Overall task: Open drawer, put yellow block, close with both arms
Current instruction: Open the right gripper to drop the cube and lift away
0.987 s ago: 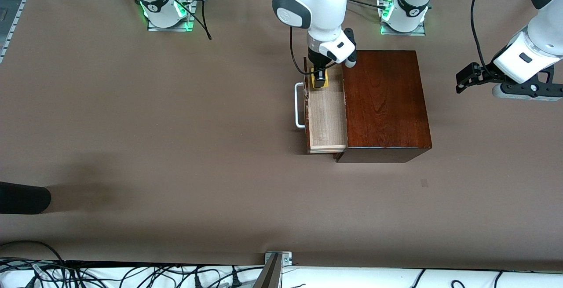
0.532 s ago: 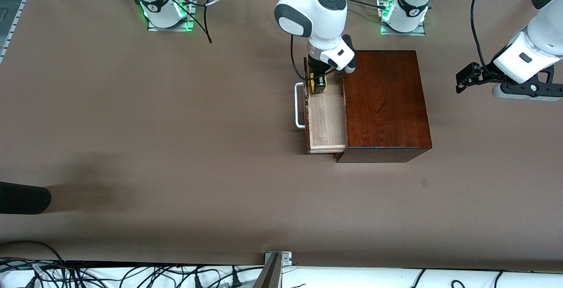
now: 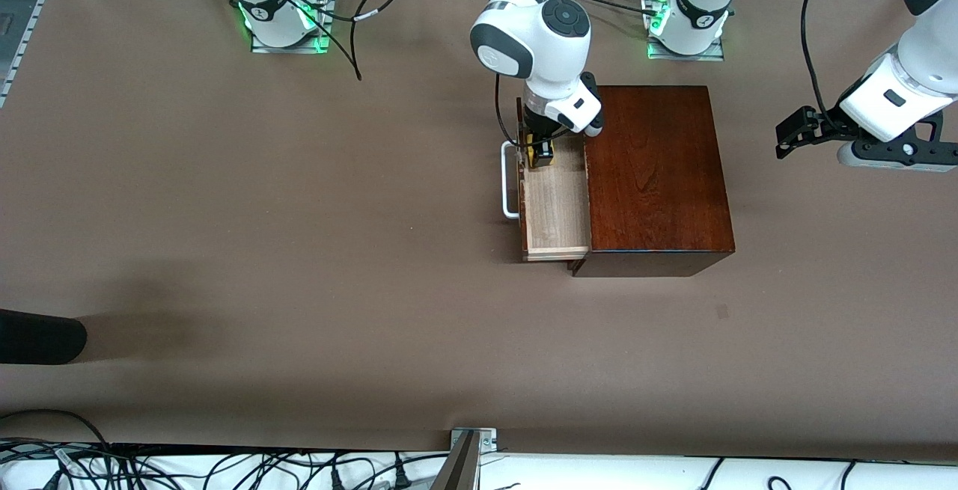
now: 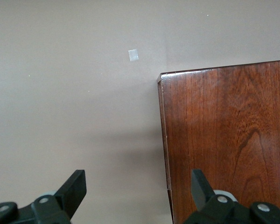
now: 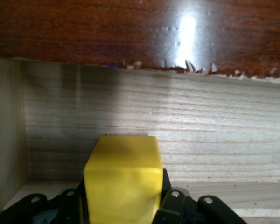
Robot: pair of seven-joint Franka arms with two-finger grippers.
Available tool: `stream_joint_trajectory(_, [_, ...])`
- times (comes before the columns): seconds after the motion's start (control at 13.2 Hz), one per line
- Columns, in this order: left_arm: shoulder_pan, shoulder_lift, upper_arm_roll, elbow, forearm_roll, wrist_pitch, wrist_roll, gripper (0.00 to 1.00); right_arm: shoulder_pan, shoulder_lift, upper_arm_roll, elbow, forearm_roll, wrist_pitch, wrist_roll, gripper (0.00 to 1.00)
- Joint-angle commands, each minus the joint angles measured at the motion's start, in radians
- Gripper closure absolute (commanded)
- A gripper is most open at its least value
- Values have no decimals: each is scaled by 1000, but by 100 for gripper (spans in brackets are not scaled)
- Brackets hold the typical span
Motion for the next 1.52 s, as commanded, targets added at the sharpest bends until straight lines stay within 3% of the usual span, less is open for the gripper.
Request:
stream_joint_trajectory(0.0, [-2, 1, 1, 22, -21, -23, 0, 0, 3, 24, -7, 30, -19, -17, -14, 83])
stream_joint_trajectory(0.08, [-2, 1, 1, 22, -20, -23, 10, 0, 0, 25, -10, 30, -17, -14, -4, 4])
stream_joint_trajectory(0.15, [-2, 1, 1, 22, -21, -25, 10, 0, -2, 28, -10, 32, -14, -11, 6, 0])
stream_joint_trajectory(0.61, [-2, 1, 1, 22, -20, -29, 12, 0, 8, 4, -5, 107, -11, -14, 57, 0])
stream_joint_trajectory(1.06, [-4, 1, -21, 47, -21, -101, 103, 0, -32, -150, -16, 123, -2, -23, 94, 0])
stream_joint_trajectory(1.22, [-4, 1, -34, 48, -21, -133, 224, 0, -119, -188, -16, 124, 41, -73, 112, 0])
stream_joint_trajectory(1.44, [-5, 6, -71, 47, -29, -198, 451, 0, -315, -251, -17, 123, 211, -113, 103, 0])
